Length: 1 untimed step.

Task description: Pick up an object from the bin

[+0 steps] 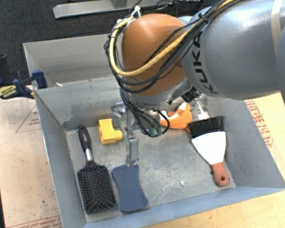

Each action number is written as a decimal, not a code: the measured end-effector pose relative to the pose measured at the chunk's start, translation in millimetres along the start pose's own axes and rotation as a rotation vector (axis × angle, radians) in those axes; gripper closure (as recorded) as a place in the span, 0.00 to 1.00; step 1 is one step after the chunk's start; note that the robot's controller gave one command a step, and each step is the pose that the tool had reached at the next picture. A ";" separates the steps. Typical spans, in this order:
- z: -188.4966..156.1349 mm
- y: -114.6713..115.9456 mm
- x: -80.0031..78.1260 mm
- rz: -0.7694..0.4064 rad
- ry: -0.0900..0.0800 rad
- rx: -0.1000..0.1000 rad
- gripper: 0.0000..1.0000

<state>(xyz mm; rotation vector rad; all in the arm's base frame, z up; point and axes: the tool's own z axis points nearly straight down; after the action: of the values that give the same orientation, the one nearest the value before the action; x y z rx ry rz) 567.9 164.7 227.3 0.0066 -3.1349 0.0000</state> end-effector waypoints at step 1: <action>-5.0 -1.3 -1.7 0.005 -0.008 -0.001 1.00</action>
Offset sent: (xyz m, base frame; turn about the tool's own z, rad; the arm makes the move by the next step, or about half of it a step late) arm 0.0000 0.0000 0.0000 0.0000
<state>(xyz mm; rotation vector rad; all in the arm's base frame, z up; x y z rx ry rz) 569.6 163.4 232.2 -0.0009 -3.1430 -0.0020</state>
